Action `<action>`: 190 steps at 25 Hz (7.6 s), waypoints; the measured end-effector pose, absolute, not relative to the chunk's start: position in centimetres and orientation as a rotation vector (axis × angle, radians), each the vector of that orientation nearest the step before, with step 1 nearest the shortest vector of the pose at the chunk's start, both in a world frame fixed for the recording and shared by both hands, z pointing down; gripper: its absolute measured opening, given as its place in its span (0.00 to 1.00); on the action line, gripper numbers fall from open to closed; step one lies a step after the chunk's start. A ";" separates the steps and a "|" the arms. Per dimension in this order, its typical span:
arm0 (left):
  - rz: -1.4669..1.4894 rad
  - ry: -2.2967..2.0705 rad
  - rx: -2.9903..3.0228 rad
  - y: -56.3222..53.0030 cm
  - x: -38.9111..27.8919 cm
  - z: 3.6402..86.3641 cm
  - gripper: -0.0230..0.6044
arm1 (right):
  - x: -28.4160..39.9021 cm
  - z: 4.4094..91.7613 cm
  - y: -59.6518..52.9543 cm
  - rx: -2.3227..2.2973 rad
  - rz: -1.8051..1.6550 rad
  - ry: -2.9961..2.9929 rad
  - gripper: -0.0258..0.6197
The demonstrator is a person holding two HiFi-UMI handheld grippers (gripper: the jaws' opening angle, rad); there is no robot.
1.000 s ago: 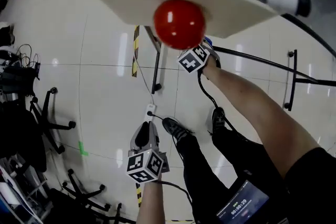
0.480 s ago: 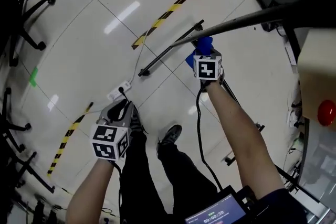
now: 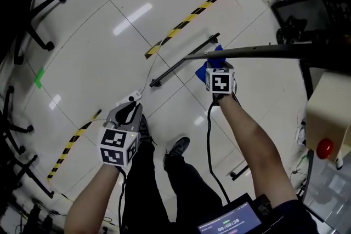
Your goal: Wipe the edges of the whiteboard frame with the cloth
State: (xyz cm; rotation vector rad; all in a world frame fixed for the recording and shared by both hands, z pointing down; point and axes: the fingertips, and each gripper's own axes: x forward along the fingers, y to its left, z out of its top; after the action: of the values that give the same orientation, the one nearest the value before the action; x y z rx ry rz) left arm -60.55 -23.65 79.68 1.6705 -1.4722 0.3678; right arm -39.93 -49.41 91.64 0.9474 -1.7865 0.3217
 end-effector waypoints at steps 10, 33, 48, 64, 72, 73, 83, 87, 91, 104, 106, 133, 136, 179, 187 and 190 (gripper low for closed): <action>0.332 -1.447 1.742 -27.6 -59.4 77.6 0.12 | -49.0 87.1 -41.1 0.554 0.362 -2.164 0.25; -0.147 -0.717 1.962 -37.7 -49.9 69.5 0.24 | -51.9 69.5 -35.8 0.356 0.075 -2.611 0.43; -0.070 -1.057 1.654 -46.1 -53.3 79.2 0.23 | -43.1 74.0 -30.7 0.425 0.383 -2.462 0.35; 0.071 -0.820 1.702 -51.3 -45.0 84.1 0.22 | -42.9 76.9 -26.9 0.452 0.587 -2.385 0.29; -0.066 -0.756 1.726 -51.2 -44.6 77.0 0.22 | -43.6 74.8 -25.8 0.435 0.594 -2.414 0.28; -0.078 -0.754 1.729 -51.1 -44.6 76.2 0.22 | -43.7 74.4 -25.7 0.432 0.585 -2.418 0.28; -0.235 -0.722 1.751 -50.0 -45.1 67.7 0.22 | -43.1 70.5 -25.3 0.488 0.529 -2.427 0.25; -0.225 -0.681 1.800 -49.6 -44.9 64.6 0.22 | -42.6 69.0 -24.9 0.534 0.527 -2.417 0.23; -0.169 -0.639 1.876 -49.5 -44.9 61.8 0.22 | -42.8 67.6 -24.5 0.547 0.477 -2.411 0.22; -0.221 -0.565 1.970 -49.4 -44.9 54.2 0.22 | -45.5 60.8 -24.2 0.568 0.376 -2.432 0.22; -0.242 -0.557 1.968 -49.2 -45.0 53.1 0.22 | -45.8 59.7 -24.1 0.576 0.370 -2.434 0.22; -0.289 -0.586 2.297 -49.4 -44.7 36.2 0.23 | -44.5 50.3 -26.9 0.828 0.250 -2.460 0.19; -0.321 -0.569 2.304 -49.2 -44.8 34.7 0.23 | -45.4 48.4 -27.7 0.830 0.217 -2.499 0.19; -0.292 -0.644 2.749 -48.6 -41.8 14.1 0.23 | -40.6 22.3 -40.3 1.534 0.064 -2.651 0.12; -0.396 -0.648 2.820 -48.8 -41.9 8.0 0.23 | -38.7 18.3 -40.3 1.587 -0.026 -2.706 0.12; -0.429 -0.671 2.856 -49.0 -41.9 5.6 0.23 | -37.9 17.0 -40.1 1.587 -0.082 -2.719 0.12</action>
State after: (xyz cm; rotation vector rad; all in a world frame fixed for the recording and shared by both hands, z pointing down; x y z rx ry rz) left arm -41.93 -49.00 5.58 2.8556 -0.6707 -0.4288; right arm -37.94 -40.05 17.03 1.5868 -2.7194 -0.0816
